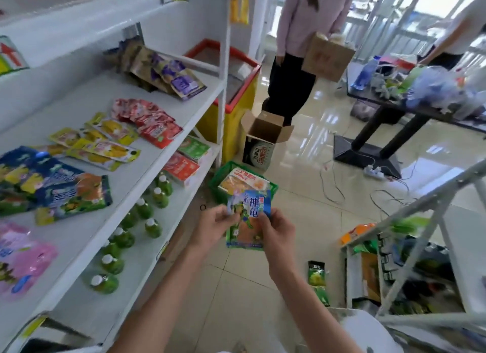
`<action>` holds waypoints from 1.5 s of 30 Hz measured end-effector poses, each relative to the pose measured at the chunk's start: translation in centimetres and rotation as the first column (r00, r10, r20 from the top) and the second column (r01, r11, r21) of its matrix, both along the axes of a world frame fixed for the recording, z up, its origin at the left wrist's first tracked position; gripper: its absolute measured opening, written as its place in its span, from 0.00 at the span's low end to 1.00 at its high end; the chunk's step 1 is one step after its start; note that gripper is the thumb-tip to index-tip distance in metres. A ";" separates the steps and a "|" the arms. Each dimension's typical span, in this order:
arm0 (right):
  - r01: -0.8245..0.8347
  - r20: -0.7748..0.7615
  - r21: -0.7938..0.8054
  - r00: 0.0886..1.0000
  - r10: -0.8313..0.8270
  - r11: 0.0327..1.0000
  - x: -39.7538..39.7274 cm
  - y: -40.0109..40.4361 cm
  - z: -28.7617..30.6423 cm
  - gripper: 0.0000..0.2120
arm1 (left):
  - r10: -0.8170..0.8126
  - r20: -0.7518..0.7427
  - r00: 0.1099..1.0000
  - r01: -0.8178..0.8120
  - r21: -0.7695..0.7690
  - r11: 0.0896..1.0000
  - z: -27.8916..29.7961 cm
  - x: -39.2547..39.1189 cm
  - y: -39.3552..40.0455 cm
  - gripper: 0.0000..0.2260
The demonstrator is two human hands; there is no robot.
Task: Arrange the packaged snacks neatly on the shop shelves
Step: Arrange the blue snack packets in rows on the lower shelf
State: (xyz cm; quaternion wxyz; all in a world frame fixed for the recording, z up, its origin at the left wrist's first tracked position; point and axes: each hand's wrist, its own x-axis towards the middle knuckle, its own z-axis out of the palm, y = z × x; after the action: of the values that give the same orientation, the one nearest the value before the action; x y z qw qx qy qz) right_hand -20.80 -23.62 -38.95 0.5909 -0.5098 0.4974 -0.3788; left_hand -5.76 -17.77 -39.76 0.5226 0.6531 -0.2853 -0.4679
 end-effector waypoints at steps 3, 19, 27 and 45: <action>-0.027 -0.049 0.092 0.998 0.031 0.995 -2.1 -2.8 -4.1 0.05 | 0.053 -0.021 0.998 -0.050 0.112 0.992 -4.1 -2.1 -2.2 0.08; 0.070 -0.255 0.410 0.966 0.041 0.909 3.4 -26.3 -18.0 0.06 | 0.006 0.113 0.994 -0.050 0.392 0.919 -19.0 4.7 -26.3 0.05; 0.210 -0.388 0.487 0.922 -0.005 0.848 5.9 -37.4 -23.5 0.06 | -0.098 0.054 0.994 0.054 0.534 0.844 -25.1 7.8 -38.1 0.07; 0.324 -0.804 0.315 0.591 0.070 0.892 8.5 -57.7 -55.2 0.13 | -0.421 -0.026 0.907 0.324 0.681 0.657 -56.2 7.9 -58.5 0.16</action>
State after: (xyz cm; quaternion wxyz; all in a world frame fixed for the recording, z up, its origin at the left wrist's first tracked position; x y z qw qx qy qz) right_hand -12.28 -81.28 -94.11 0.3732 -0.4428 0.8146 -0.0336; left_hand 2.17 -76.29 -95.93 0.1241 0.7536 -0.2595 -0.5910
